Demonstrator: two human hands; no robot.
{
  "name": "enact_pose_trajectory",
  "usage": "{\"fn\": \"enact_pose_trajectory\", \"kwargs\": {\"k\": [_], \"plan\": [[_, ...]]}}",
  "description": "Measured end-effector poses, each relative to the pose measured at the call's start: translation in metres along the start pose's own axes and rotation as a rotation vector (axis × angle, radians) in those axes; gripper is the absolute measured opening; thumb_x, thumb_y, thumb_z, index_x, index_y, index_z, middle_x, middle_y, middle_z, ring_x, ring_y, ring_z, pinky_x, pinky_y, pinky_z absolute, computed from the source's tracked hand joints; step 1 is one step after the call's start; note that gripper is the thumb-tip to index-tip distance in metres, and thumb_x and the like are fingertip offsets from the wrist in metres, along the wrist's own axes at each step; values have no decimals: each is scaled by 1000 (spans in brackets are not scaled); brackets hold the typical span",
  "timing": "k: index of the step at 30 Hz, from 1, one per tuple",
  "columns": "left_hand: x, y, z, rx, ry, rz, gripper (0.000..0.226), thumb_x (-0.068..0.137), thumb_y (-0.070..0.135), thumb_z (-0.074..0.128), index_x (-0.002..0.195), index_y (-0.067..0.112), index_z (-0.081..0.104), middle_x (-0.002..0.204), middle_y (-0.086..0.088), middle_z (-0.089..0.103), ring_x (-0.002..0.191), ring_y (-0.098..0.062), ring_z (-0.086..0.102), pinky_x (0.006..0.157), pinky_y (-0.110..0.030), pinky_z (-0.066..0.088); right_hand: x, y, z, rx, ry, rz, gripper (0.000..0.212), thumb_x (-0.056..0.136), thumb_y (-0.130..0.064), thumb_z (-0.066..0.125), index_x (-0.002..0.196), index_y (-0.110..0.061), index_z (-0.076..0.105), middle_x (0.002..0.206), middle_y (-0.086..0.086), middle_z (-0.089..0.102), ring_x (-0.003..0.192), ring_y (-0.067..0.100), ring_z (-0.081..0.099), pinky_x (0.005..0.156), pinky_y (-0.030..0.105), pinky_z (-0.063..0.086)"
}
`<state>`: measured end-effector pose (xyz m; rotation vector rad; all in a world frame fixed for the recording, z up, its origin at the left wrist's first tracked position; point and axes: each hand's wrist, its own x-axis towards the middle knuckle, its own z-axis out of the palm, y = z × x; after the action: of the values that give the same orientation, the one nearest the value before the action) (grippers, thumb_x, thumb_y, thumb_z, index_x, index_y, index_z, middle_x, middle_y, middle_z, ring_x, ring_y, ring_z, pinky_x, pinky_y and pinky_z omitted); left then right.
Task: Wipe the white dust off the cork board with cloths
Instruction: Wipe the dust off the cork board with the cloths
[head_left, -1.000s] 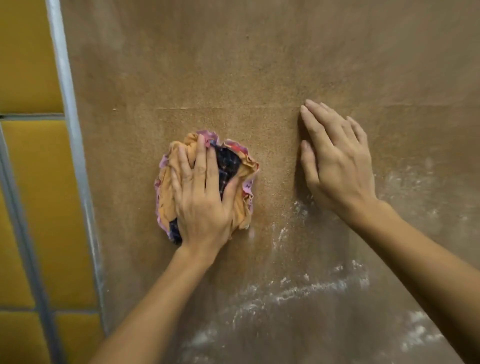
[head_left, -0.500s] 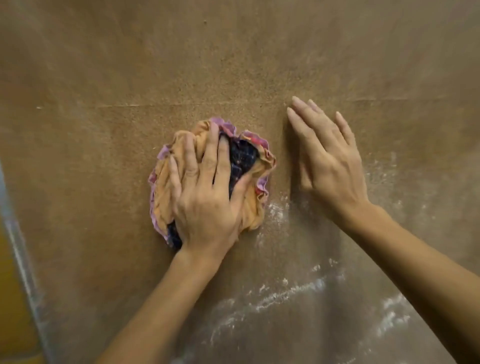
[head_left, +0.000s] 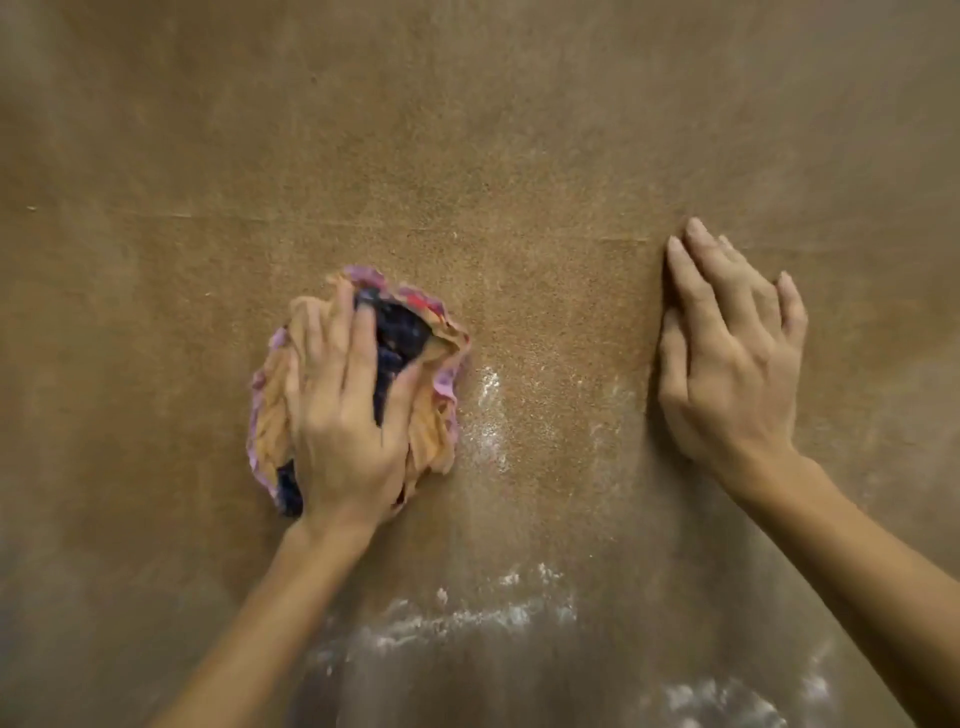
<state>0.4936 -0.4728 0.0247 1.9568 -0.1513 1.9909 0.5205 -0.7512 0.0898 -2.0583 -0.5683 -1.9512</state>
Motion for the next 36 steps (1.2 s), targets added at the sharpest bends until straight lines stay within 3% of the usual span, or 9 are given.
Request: {"fn": "enact_pose_trajectory", "kwargs": {"k": [2, 4, 9, 11, 17, 21, 24, 29, 36], "plan": [[36, 11, 10, 16, 101, -169, 60, 110, 42, 38, 155, 2, 35, 165, -12, 28, 156, -37, 17, 128, -48, 15, 3, 6, 1, 57, 30, -11, 48, 101, -18, 49, 149, -19, 50, 158, -4, 43, 145, 15, 40, 124, 50, 19], [32, 23, 17, 80, 101, -187, 58, 110, 38, 40, 156, 3, 35, 166, -11, 28, 157, -35, 15, 128, -48, 14, 4, 5, 3, 124, 44, 6, 46, 100, -15, 52, 145, -17, 56, 155, -3, 48, 142, 17, 44, 125, 50, 19], [-80, 30, 9, 93, -163, 320, 57, 106, 41, 48, 151, 8, 38, 163, -4, 34, 155, -30, 23, 127, -48, 19, -4, 1, 9, 136, 76, -18, 48, 99, -15, 53, 147, -12, 53, 157, 3, 45, 144, 21, 43, 124, 53, 22], [-101, 20, 6, 92, -227, 431, 56, 106, 43, 49, 149, 8, 39, 166, 0, 30, 155, -29, 25, 126, -48, 20, -4, 3, 10, 131, 80, -36, 48, 99, -17, 53, 147, -12, 52, 157, 3, 45, 144, 22, 42, 124, 53, 21], [-44, 31, 8, 132, -174, 210, 59, 109, 43, 40, 155, 6, 32, 161, -11, 32, 156, -33, 19, 127, -49, 17, -3, 1, 6, 151, 56, -4, 50, 96, -16, 54, 146, -11, 54, 157, 4, 45, 145, 24, 42, 124, 49, 18], [18, 68, 29, 87, -48, 54, 58, 108, 40, 43, 152, 3, 43, 162, -12, 36, 154, -39, 21, 127, -51, 19, 4, 7, -2, 191, 32, -10, 52, 92, -9, 53, 144, -13, 57, 155, 3, 48, 144, 22, 43, 123, 49, 22], [-18, 83, 37, 101, -43, 66, 55, 108, 41, 44, 150, 5, 47, 160, -9, 40, 154, -36, 25, 126, -49, 21, 1, 16, -6, 175, -12, -62, 46, 99, -8, 52, 145, -14, 56, 157, 3, 46, 146, 21, 41, 122, 51, 24], [-104, 69, 31, 112, -226, 385, 54, 106, 42, 45, 148, 9, 48, 157, -7, 43, 154, -28, 28, 120, -51, 32, -2, 26, -8, 97, -107, -117, 44, 107, -17, 45, 150, -13, 49, 161, 4, 39, 150, 20, 35, 122, 58, 21], [36, 103, 54, 144, -30, 112, 56, 109, 43, 42, 152, 6, 45, 162, -9, 37, 153, -36, 26, 125, -48, 20, -7, 23, -9, 125, -131, -92, 52, 100, -6, 40, 152, -10, 45, 163, 6, 35, 153, 20, 29, 126, 55, 16]]}}
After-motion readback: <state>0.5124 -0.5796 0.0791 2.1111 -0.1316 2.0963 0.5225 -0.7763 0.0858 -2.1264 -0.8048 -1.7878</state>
